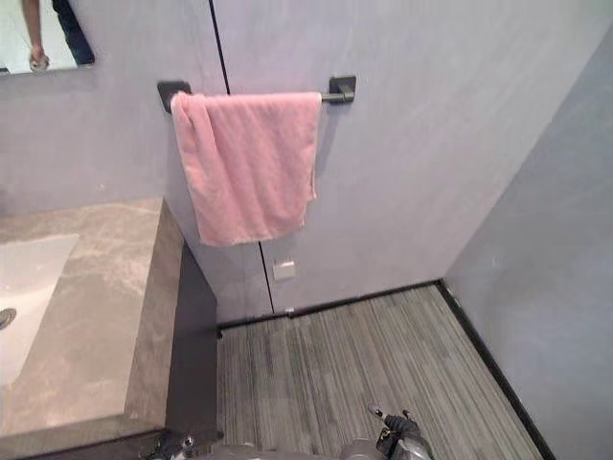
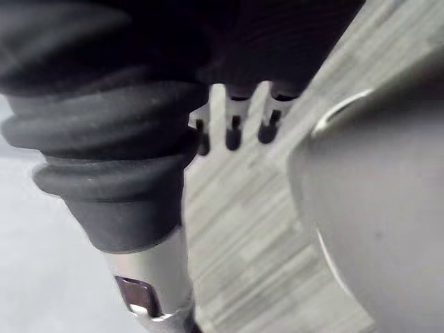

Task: Organize washtable

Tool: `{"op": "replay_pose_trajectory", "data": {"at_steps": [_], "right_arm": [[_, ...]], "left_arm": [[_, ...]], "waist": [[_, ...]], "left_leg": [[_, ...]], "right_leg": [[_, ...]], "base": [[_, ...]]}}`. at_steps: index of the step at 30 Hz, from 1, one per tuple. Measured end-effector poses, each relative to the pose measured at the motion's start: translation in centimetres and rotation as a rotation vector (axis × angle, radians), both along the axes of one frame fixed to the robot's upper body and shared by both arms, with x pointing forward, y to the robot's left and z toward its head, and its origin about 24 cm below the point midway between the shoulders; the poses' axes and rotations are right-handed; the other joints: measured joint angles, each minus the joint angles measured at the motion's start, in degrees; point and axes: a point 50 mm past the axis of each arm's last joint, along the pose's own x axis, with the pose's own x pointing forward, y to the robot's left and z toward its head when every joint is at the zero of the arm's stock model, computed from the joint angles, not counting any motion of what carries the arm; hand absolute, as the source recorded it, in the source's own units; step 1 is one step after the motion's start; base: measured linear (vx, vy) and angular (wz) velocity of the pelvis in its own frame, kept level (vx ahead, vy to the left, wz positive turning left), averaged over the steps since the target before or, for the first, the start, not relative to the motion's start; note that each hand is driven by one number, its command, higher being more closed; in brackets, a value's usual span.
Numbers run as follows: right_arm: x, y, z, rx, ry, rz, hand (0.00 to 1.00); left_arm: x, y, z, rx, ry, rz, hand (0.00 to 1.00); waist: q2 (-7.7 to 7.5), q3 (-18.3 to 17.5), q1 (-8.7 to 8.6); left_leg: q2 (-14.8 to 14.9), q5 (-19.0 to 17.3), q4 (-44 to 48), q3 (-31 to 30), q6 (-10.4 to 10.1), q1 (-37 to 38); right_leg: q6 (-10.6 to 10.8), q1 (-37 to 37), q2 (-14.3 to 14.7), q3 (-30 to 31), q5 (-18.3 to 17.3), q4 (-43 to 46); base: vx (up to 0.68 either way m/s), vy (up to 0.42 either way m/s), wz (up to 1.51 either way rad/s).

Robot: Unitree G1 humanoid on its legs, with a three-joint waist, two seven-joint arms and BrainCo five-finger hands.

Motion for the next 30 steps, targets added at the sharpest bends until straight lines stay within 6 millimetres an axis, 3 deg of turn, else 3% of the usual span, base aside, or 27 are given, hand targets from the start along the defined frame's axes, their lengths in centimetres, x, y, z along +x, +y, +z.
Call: {"op": "replay_pose_trajectory", "data": {"at_steps": [2, 3, 4, 6, 9, 14, 19, 23, 24, 27, 30], "right_arm": [[-0.2, 0.2, -0.1, 0.002, 0.01, 0.013, 0.0], [-0.3, 0.4, -0.2, 0.008, 0.016, 0.019, 0.0], [-0.4, 0.4, -0.2, 0.008, 0.022, 0.026, 0.0], [-0.4, -0.1, -0.1, -0.008, 0.023, 0.033, 0.0], [-0.3, -0.4, -0.1, -0.016, 0.023, 0.035, 0.0], [0.3, -0.6, 0.2, -0.025, 0.002, 0.039, 0.0], [-0.6, -2.2, 0.2, -0.062, 0.022, 0.024, 0.0], [-1.8, -2.5, 0.1, -0.068, 0.049, 0.019, 0.0], [-1.8, -2.4, 0.0, -0.068, 0.052, 0.025, 0.0], [-1.5, -2.2, 0.1, -0.075, 0.037, 0.06, 0.0], [-1.0, -2.0, 0.3, -0.081, 0.013, 0.088, 0.0]], "left_arm": [[0.5, 0.1, 0.1, 0.008, -0.01, -0.019, 0.0], [0.6, 0.3, 0.2, 0.014, -0.012, -0.027, 0.0], [0.6, 0.4, 0.2, 0.019, -0.012, -0.027, 0.0], [0.6, -0.3, 0.1, 0.006, -0.011, -0.01, 0.0], [0.8, -0.8, 0.0, -0.007, -0.022, -0.002, 0.0], [2.0, -1.5, 0.1, -0.046, -0.076, -0.021, 0.0], [3.3, -1.6, 0.4, -0.043, -0.103, -0.155, 0.0], [8.0, -1.7, 2.7, 0.028, -0.282, -0.319, 0.0], [10.6, -1.8, 4.6, 0.064, -0.41, -0.362, 0.0], [14.5, -1.5, 8.3, 0.13, -0.617, -0.392, 0.0], [17.1, -0.7, 11.0, 0.181, -0.735, -0.4, 0.0]], "waist": [[-0.43, -0.3, -0.01], [-1.62, -0.83, 0.0], [-1.8, -0.81, -0.2], [0.46, -1.58, -0.1], [1.15, -1.55, -1.33], [0.38, -1.86, -1.34], [0.7, -2.26, -1.48], [2.06, -3.6, -1.82], [2.65, -3.79, -2.24], [3.71, -4.58, -3.11], [4.17, -5.04, -3.11]], "left_leg": [[0.27, -0.61, 0.11, -2.19, -1.24, -1.02], [0.04, -0.98, 0.18, -3.37, -2.24, -1.65], [0.19, -1.2, 0.18, -4.36, -2.81, -1.68], [2.61, -0.63, -0.37, -6.08, -4.98, -1.63], [4.83, 0.7, -1.6, -9.37, -7.28, -1.13], [6.18, 1.05, -1.48, -10.73, -7.93, -2.41], [6.21, 1.21, -3.07, -9.7, -8.09, -2.48], [6.77, 1.22, -4.81, -7.42, -8.4, -4.36], [6.89, 1.38, -5.51, -7.06, -8.66, -4.76], [7.18, 1.92, -5.79, -6.88, -9.0, -4.6], [7.58, 2.36, -5.77, -6.05, -8.93, -4.28]], "right_leg": [[0.29, -0.53, 3.0, 3.83, 1.24, -16.85], [0.08, -0.59, 4.38, 6.94, 5.79, -24.49], [0.38, -0.38, 4.87, 7.88, 7.55, -25.14], [-0.62, 0.89, 6.83, 5.68, 7.55, -26.93], [-1.84, 4.72, 8.47, 0.79, 7.99, -30.21], [-3.15, 6.81, 9.97, -2.33, 8.8, -33.24], [-3.09, 6.33, 10.0, -1.98, 8.95, -33.65], [-3.04, 4.38, 11.03, -0.7, 9.28, -35.83], [-3.04, 4.08, 11.16, -0.61, 9.28, -36.42], [-3.28, 3.96, 11.39, -0.47, 9.45, -36.51], [-3.76, 3.94, 11.82, -0.01, 10.13, -36.24]], "base": [[0.26, -0.161, 0.61], [0.18, -0.187, 0.53], [0.18, -0.236, 0.44], [0.23, -0.261, 0.4], [0.14, -0.204, 0.61], [-0.01, -0.098, 0.34], [-0.09, -0.013, 0.03], [-0.06, -0.023, -0.07], [0.0, 0.0, 0.0], [0.04, -0.003, -0.03], [0.12, -0.011, -0.1]]}}
